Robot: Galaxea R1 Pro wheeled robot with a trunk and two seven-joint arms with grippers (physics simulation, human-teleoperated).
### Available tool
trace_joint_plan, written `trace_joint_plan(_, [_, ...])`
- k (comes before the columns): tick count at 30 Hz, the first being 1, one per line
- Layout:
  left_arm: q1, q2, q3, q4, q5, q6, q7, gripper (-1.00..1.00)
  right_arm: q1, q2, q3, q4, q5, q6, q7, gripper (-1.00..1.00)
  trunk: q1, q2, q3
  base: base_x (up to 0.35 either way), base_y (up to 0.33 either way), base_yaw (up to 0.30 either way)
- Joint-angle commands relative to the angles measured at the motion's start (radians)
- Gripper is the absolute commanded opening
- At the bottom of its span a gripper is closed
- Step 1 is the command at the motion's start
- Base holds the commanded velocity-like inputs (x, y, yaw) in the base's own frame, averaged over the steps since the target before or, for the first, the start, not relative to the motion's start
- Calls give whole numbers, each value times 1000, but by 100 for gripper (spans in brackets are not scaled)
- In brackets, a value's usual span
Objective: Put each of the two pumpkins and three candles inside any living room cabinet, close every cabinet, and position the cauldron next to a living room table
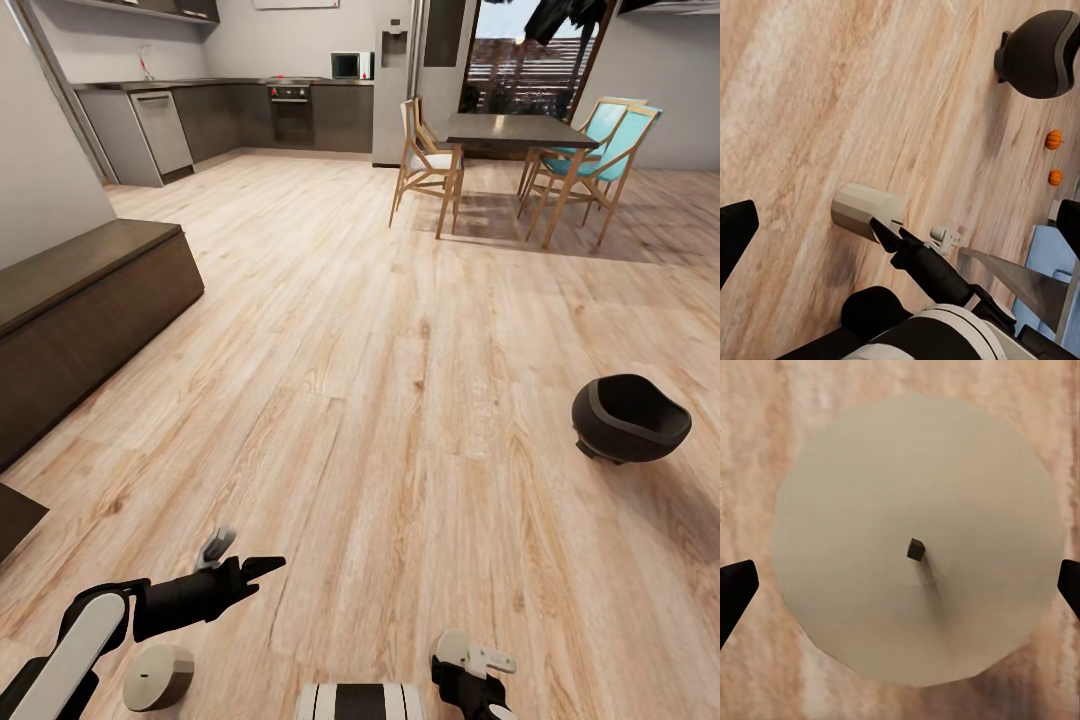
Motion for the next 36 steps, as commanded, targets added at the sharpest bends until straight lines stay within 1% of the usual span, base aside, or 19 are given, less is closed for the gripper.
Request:
trace_joint_plan(1, [0, 1, -1, 0, -2, 2, -3, 100, -1, 0, 9, 0, -8, -4, -5, 100, 0, 0, -1, 0, 0, 0])
trace_joint_plan(7, [0, 0, 0, 1, -3, 1, -3, 100, -1, 0, 8, 0, -8, -4, -5, 100, 0, 0, -1, 11, 0, 0])
trace_joint_plan(14, [0, 0, -1, 1, -4, 1, -3, 100, -1, 0, 8, 0, -8, -4, -5, 100, 0, 0, -1, 97, 0, 0])
trace_joint_plan(33, [0, 0, -1, 3, -4, 1, -3, 100, -1, 0, 8, 0, -9, -3, -5, 100, 0, 0, -1, 4, 0, 0])
trace_joint_plan(34, [0, 0, -1, 3, -4, 1, -3, 100, -1, 0, 8, 0, -9, -3, -5, -100, 0, 0, -1, 0, 0, 0])
trace_joint_plan(36, [0, 0, -1, 3, -4, 1, -3, 100, -1, 0, 8, 0, -9, -3, -6, -100, 0, 0, -1, 0, 0, 0])
